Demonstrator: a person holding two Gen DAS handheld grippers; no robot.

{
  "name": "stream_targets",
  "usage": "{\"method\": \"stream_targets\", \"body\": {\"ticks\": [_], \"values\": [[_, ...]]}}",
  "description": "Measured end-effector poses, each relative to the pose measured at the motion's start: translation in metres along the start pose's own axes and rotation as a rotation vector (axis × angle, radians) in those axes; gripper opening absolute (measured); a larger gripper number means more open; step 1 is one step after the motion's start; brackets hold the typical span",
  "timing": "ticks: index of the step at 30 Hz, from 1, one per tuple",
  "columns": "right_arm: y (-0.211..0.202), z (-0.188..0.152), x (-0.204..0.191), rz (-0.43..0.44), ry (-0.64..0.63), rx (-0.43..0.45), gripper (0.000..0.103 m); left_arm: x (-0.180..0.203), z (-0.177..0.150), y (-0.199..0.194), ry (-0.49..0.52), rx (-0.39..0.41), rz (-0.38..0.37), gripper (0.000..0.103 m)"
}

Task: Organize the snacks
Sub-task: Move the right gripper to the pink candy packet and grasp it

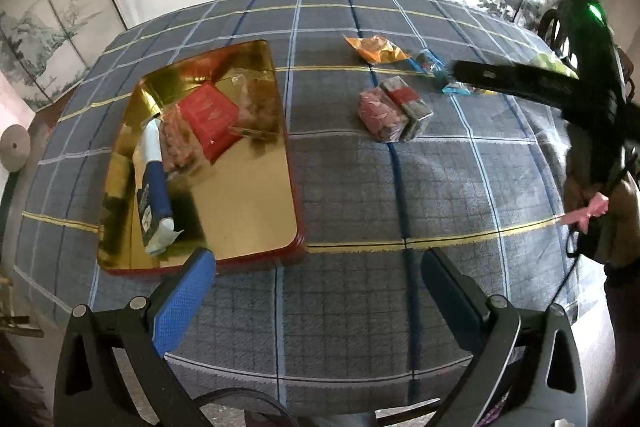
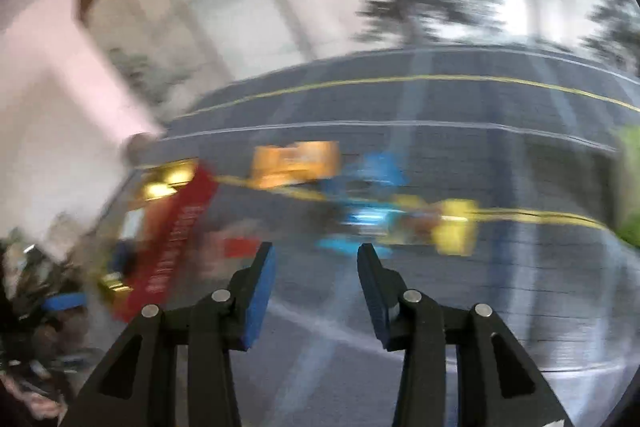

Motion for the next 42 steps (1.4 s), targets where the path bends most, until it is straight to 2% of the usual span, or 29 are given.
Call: {"method": "stream_targets", "body": {"ticks": [3, 6, 9, 11, 13, 14, 16, 19, 22, 24, 26, 28, 29, 30, 31, 34, 37, 40, 42], "values": [[0.025, 0.007, -0.030, 0.076, -0.006, -0.050, 0.043, 0.001, 0.001, -0.001, 0.000, 0.002, 0.000, 0.102], [0.059, 0.010, -0.042, 0.137, 0.028, -0.118, 0.043, 0.000, 0.000, 0.000, 0.001, -0.003, 0.010, 0.102], [0.070, 0.002, -0.029, -0.016, 0.030, -0.139, 0.043, -0.004, 0.002, 0.000, -0.004, 0.002, 0.012, 0.102], [0.059, -0.003, -0.016, -0.085, 0.031, -0.118, 0.043, -0.005, 0.002, 0.004, -0.008, -0.005, 0.009, 0.102], [0.042, -0.005, -0.009, -0.216, -0.026, -0.083, 0.043, -0.004, 0.004, 0.006, -0.017, -0.009, -0.002, 0.101], [0.035, -0.005, -0.009, -0.211, -0.027, -0.065, 0.043, -0.003, 0.004, 0.007, -0.020, -0.011, -0.008, 0.101], [0.024, -0.004, -0.009, -0.098, 0.020, -0.038, 0.043, 0.001, 0.004, 0.008, -0.017, -0.013, -0.016, 0.101], [0.024, 0.000, -0.015, -0.091, 0.000, -0.041, 0.043, 0.005, 0.005, 0.007, 0.008, -0.005, -0.001, 0.102], [0.041, 0.001, -0.029, -0.011, 0.006, -0.074, 0.044, 0.006, 0.006, 0.009, 0.017, -0.012, 0.002, 0.102], [0.051, 0.003, -0.042, -0.032, -0.044, -0.081, 0.044, 0.006, 0.006, 0.010, 0.009, -0.017, 0.001, 0.101], [0.066, -0.002, -0.049, 0.022, -0.036, -0.127, 0.045, 0.004, 0.006, 0.011, 0.007, -0.023, 0.003, 0.102], [0.069, -0.005, -0.036, -0.069, -0.027, -0.128, 0.057, 0.002, 0.006, 0.010, 0.002, -0.014, 0.008, 0.102], [0.064, -0.005, -0.029, -0.111, -0.020, -0.108, 0.057, 0.002, 0.007, 0.011, 0.002, -0.013, 0.009, 0.102], [0.054, -0.003, -0.022, -0.191, -0.028, -0.076, 0.057, 0.002, 0.008, 0.012, 0.003, -0.014, 0.007, 0.102], [0.047, -0.001, -0.020, -0.224, -0.041, -0.056, 0.057, 0.003, 0.008, 0.012, 0.005, -0.013, 0.004, 0.101], [0.025, 0.000, -0.021, -0.158, -0.044, -0.018, 0.058, 0.008, 0.011, 0.014, 0.014, -0.012, 0.003, 0.102], [0.026, -0.004, -0.022, -0.130, -0.076, -0.043, 0.058, 0.013, 0.011, 0.014, 0.023, -0.012, -0.012, 0.102], [0.036, -0.007, -0.023, -0.120, -0.125, -0.080, 0.059, 0.016, 0.012, 0.013, 0.039, -0.011, 0.000, 0.102], [0.037, -0.009, -0.025, -0.182, -0.194, -0.076, 0.059, 0.016, 0.013, 0.014, 0.041, -0.012, 0.003, 0.102]]}}
Point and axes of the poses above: each gripper's, at about its wrist camera, not at the fingertips, and y roughly the way its jaws point, x to its right, z to its top, the point moved 5 cm from there along y, roughly the way its jaws point
